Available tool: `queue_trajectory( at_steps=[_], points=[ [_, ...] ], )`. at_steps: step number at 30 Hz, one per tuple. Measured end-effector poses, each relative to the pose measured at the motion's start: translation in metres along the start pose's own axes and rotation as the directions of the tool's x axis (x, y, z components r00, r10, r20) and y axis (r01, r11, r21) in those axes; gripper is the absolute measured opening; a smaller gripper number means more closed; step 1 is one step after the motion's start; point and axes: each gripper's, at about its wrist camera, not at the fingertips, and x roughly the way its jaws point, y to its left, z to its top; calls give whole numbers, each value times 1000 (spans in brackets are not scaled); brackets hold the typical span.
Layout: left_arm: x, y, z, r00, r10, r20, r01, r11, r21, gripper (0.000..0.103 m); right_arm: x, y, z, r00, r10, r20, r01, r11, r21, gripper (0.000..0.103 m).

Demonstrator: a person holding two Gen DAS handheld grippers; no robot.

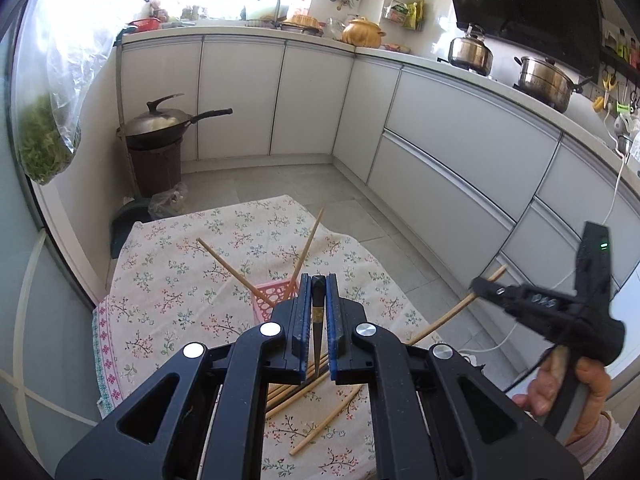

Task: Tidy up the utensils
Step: 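Drop both held chopsticks into the pink holder, opening both tools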

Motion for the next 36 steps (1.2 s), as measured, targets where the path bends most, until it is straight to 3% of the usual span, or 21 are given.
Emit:
queue_trajectory(
  at_steps=[7, 13, 16, 21, 30, 36],
  points=[
    [-5, 5, 31, 995, 46, 91, -41, 997, -58, 6, -24, 39, 50, 989, 93, 115, -89, 995, -40, 8],
    [11, 20, 52, 983, 113, 143, -95, 987, -131, 6, -4, 66, 69, 984, 122, 129, -110, 990, -92, 8],
    [29, 28, 55, 982, 127, 140, -105, 982, -154, 6, 17, 72, 69, 987, 110, 114, -96, 988, -118, 8],
    [68, 35, 44, 991, 124, 48, -115, 981, -158, 8, 45, 82, 65, 993, 76, 93, -61, 986, -157, 8],
    [39, 50, 48, 984, 141, 110, -113, 967, -227, 31, 68, 99, 56, 995, 47, 87, -28, 977, -212, 8],
    [41, 62, 47, 985, 152, 80, -127, 958, -256, 35, 95, 108, 44, 998, 15, 54, -2, 973, -230, 8]
  ],
)
